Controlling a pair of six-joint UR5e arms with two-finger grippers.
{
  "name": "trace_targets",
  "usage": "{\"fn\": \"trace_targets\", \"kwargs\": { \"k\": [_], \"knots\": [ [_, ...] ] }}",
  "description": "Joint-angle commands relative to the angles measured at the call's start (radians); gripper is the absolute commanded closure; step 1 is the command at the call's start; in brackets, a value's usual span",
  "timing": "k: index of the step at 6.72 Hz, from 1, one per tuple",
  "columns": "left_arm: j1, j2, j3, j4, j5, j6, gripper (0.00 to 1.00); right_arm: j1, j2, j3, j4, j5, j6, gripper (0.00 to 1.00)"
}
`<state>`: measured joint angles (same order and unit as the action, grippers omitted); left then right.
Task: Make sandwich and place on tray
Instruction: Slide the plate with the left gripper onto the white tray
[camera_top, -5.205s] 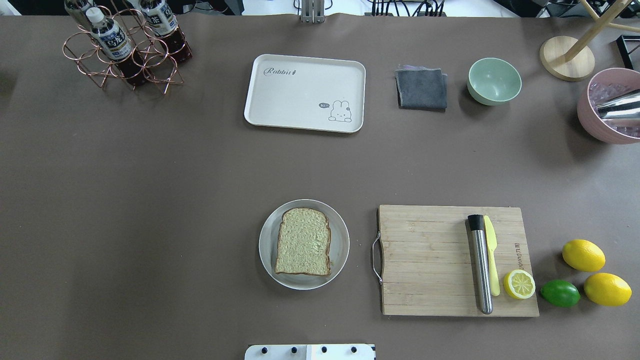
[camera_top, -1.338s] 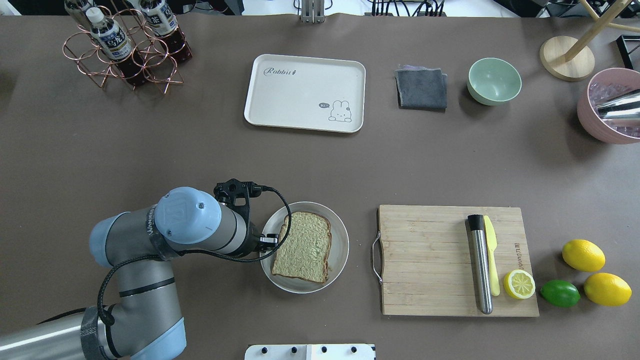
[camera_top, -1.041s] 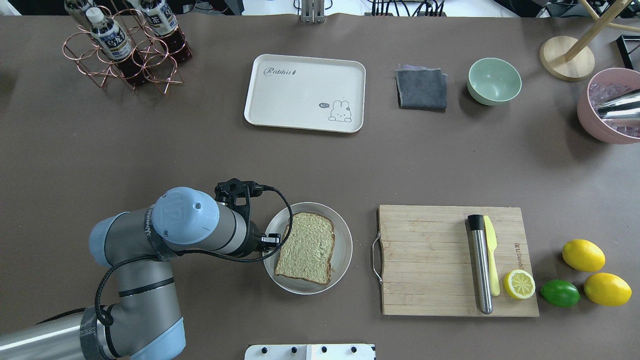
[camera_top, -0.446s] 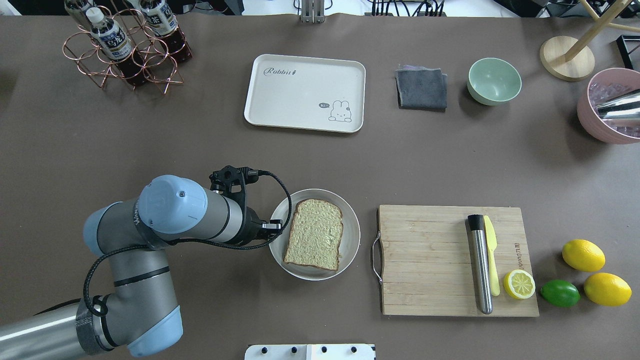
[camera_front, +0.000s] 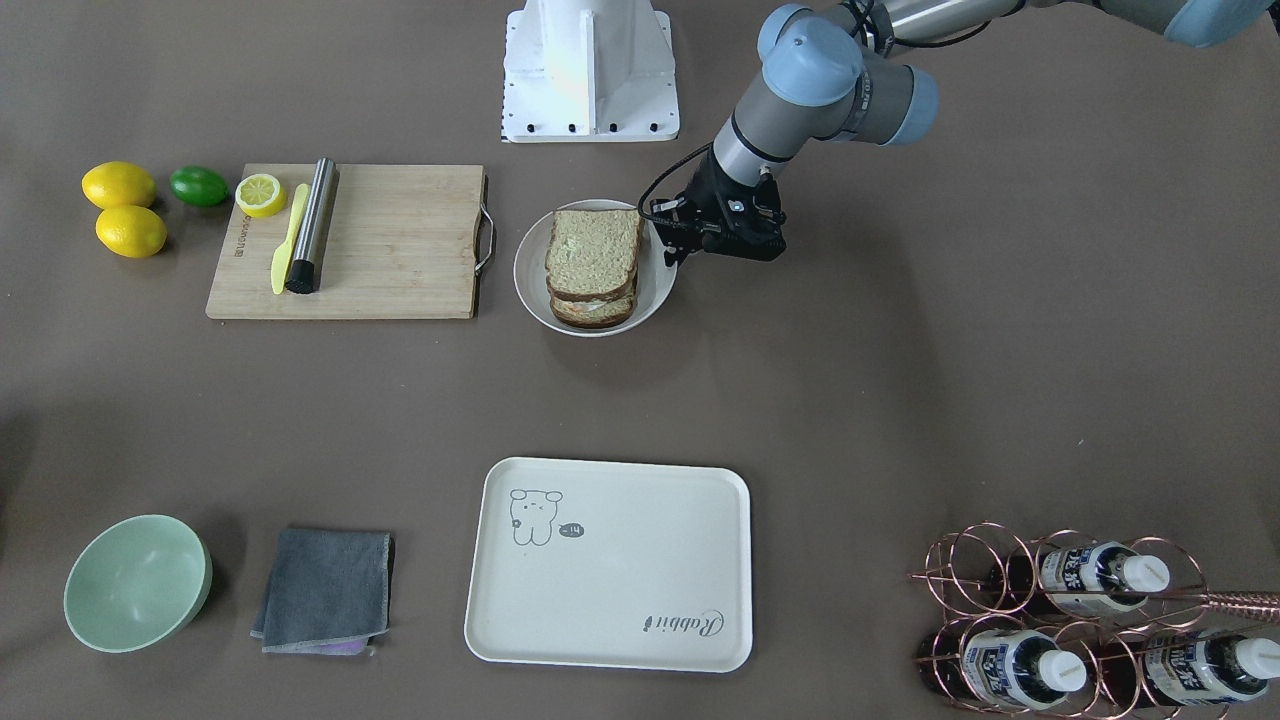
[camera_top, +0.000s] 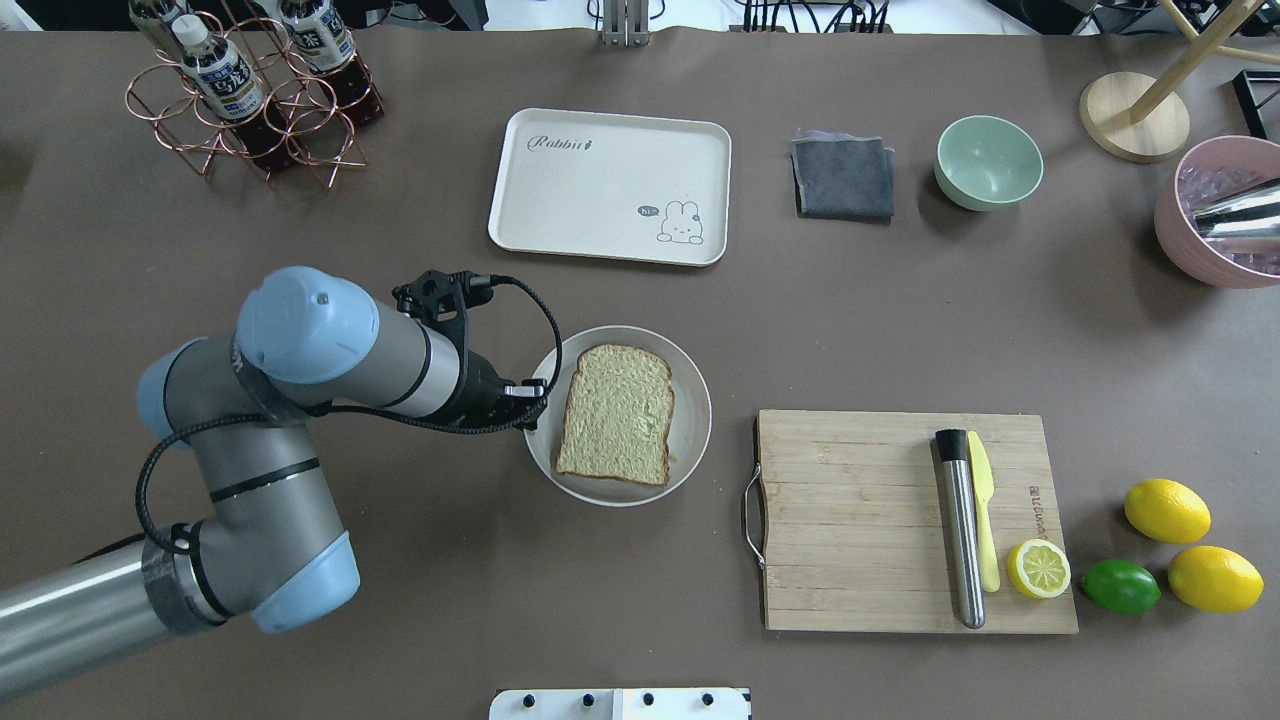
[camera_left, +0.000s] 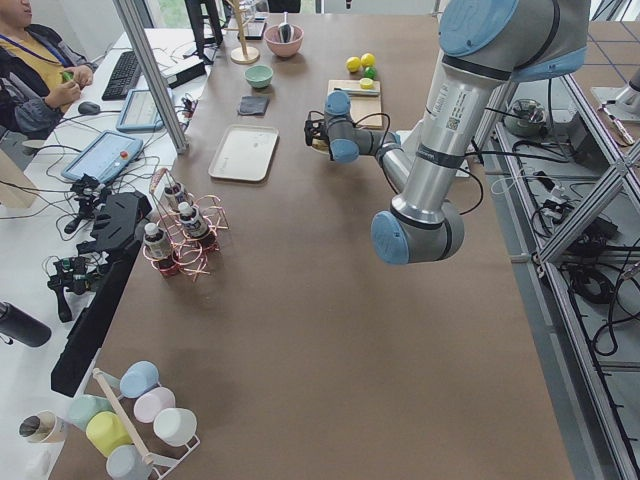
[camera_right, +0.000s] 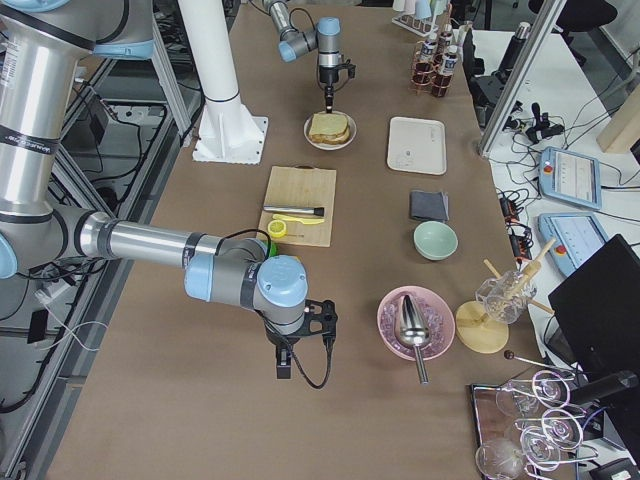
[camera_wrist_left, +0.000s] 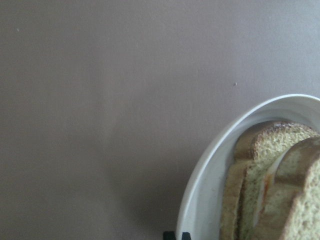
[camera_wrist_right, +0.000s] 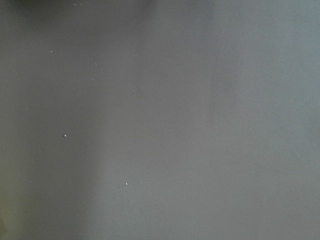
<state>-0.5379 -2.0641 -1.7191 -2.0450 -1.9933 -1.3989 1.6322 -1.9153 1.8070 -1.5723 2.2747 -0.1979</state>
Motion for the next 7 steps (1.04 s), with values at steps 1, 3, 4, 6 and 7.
{"fn": "trace_targets", "kwargs": {
  "k": [1, 3, 4, 6, 7],
  "knots": [
    [-0.144, -0.152, 0.196, -0.003, -0.118, 0.02, 1.0, 0.0, -0.001, 0.0, 0.0, 0.0, 0.0, 0.0],
    [-0.275, -0.262, 0.405, -0.003, -0.238, 0.147, 1.0, 0.0, 0.002, 0.0, 0.003, 0.006, 0.002, 0.0],
    [-0.296, -0.35, 0.544, -0.012, -0.243, 0.185, 1.0, 0.0, 0.002, 0.0, 0.005, 0.034, 0.002, 0.0],
    [-0.316, -0.45, 0.758, -0.119, -0.249, 0.201, 1.0, 0.0, 0.004, 0.006, 0.006, 0.035, 0.002, 0.0],
    [-0.316, -0.482, 0.835, -0.162, -0.249, 0.207, 1.0, 0.0, 0.007, 0.006, 0.006, 0.035, 0.003, 0.0]
  ]
}}
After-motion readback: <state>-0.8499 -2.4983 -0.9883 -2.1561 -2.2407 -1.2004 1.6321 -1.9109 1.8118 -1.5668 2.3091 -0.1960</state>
